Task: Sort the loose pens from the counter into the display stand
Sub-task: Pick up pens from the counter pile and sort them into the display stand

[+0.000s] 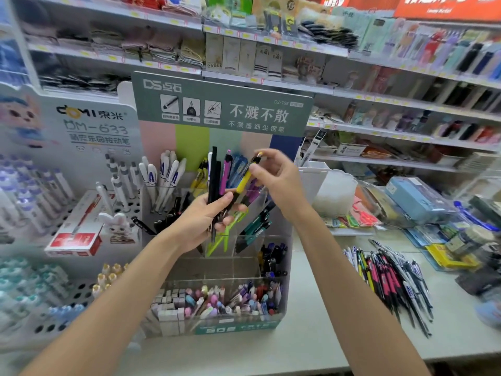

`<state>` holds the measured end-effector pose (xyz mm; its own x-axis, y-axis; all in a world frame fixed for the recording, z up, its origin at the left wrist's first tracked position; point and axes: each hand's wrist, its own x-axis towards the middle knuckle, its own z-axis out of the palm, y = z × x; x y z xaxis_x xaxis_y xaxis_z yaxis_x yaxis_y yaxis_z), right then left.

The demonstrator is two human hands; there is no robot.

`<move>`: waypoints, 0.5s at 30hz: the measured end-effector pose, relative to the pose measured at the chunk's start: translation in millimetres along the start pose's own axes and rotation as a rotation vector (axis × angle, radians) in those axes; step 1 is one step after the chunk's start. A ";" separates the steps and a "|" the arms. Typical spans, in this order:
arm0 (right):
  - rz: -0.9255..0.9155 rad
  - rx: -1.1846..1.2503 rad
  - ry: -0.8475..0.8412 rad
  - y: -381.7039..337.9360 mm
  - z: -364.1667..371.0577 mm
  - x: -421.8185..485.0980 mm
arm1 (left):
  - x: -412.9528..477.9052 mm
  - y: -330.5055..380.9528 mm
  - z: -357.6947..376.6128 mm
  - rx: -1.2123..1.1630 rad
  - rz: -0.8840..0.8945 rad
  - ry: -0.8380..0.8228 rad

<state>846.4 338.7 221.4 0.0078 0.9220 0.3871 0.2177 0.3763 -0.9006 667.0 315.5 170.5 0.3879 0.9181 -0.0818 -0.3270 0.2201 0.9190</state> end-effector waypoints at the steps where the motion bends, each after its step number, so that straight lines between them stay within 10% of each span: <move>1: -0.030 0.005 0.066 -2.9 -2.7 3.9 | -0.7 2.1 -3.8 0.024 0.004 0.042; 15: -0.247 -0.141 0.278 -6.1 43.3 2.4 | -38.6 15.1 -66.7 0.099 0.200 0.247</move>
<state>802.8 342.6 219.3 0.1979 0.7382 0.6449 0.3780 0.5496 -0.7450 589.6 305.4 161.8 0.0998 0.9947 0.0241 -0.2857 0.0055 0.9583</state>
